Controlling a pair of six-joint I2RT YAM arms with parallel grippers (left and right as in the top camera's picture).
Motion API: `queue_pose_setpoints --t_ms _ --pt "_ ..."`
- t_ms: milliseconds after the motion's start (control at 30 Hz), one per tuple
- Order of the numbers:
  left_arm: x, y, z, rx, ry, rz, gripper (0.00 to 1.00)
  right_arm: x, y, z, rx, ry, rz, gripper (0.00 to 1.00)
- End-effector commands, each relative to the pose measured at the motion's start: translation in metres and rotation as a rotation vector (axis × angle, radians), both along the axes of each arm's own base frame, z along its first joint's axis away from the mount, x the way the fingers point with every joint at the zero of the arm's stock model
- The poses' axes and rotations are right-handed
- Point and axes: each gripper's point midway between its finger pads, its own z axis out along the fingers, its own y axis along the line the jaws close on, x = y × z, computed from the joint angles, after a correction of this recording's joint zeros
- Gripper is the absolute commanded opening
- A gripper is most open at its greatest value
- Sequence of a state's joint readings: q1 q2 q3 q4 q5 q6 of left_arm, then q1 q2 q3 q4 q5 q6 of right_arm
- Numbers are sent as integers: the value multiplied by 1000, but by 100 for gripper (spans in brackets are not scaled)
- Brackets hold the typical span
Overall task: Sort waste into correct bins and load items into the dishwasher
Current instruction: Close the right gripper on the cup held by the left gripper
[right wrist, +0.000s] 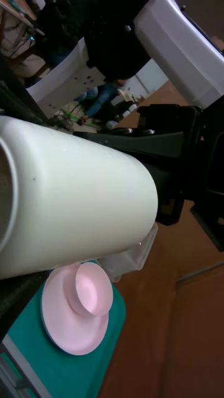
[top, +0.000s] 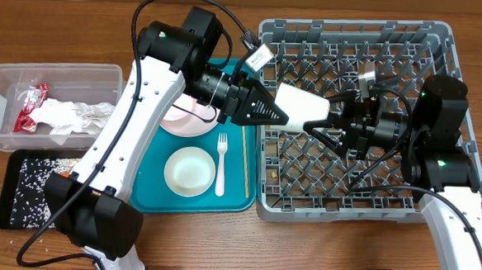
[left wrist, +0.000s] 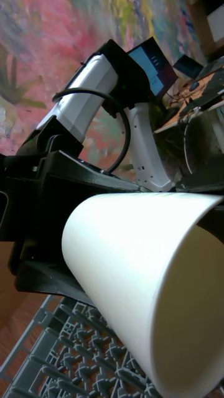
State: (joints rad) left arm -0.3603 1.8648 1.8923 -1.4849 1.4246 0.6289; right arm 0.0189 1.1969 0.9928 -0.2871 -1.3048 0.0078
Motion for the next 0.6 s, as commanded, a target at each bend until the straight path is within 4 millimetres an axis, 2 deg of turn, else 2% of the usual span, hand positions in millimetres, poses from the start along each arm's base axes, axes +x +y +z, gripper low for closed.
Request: queue_pose_setpoints --t_ms 0,133,233,267,367,567 --pt "2 -1 -13 67 0 6 4 -17 5 20 30 -93 89 58" --pt "2 -1 -13 68 0 7 4 -17 5 21 30 -107 89 59" --pt "2 -1 -13 68 -1 7 4 -17 5 21 29 -107 89 70" --pt "2 -1 -13 68 -1 7 4 -17 5 21 29 -107 89 77" --pt "4 -1 -13 64 -12 7 4 -17 5 21 29 -107 89 87" --pt "5 -1 -13 61 -18 9 4 -17 5 21 30 -106 90 82"
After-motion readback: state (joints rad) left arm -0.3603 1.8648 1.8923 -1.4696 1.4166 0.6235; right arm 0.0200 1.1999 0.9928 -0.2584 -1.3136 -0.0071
